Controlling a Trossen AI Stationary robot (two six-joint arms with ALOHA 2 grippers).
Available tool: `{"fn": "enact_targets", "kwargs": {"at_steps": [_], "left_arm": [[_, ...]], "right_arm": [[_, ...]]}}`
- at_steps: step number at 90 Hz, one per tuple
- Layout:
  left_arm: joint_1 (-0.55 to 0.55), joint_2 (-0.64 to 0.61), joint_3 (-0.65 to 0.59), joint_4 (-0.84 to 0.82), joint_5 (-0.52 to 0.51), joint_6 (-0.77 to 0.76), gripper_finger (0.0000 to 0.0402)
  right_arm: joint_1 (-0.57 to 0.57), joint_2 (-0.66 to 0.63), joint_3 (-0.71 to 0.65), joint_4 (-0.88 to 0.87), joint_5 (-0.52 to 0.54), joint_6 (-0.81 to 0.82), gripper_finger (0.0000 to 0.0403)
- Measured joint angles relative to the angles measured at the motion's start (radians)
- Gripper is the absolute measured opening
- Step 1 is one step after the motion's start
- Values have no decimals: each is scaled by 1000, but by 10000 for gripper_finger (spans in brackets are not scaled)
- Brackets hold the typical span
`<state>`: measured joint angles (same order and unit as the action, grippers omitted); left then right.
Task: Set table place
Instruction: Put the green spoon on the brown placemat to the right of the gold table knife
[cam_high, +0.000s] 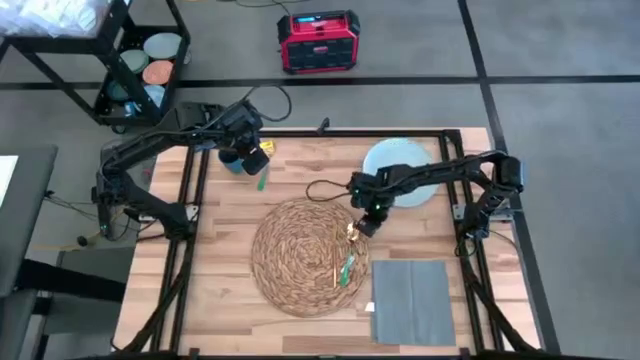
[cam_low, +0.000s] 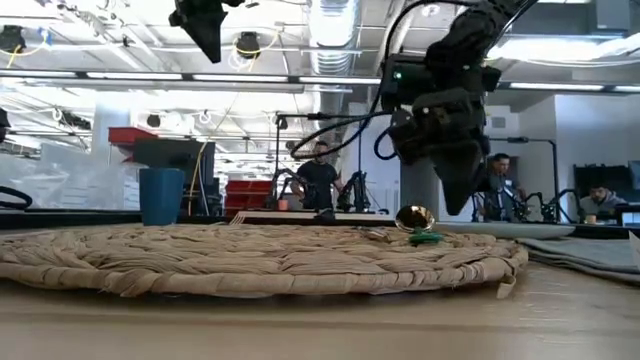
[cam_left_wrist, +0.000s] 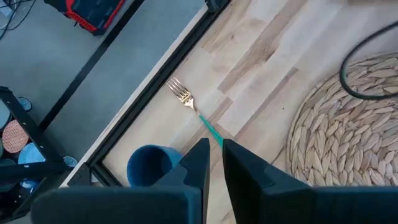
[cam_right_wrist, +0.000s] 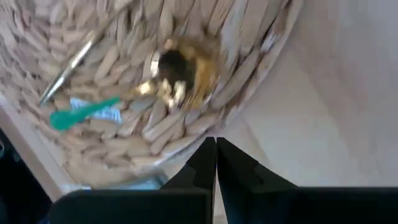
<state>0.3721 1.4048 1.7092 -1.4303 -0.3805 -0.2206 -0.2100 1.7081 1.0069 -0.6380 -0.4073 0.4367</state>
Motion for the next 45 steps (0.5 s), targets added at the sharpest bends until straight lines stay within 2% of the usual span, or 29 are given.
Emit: {"fn": "enact_targets", "kwargs": {"at_steps": [30,45], "left_arm": [[-1,0,0,-14,0,2,29],[-1,0,0,-31,0,10,29]], "right_arm": [[-27,4,0,73,-8,2,0],[-28,61,2,115,-76,30,0]]}}
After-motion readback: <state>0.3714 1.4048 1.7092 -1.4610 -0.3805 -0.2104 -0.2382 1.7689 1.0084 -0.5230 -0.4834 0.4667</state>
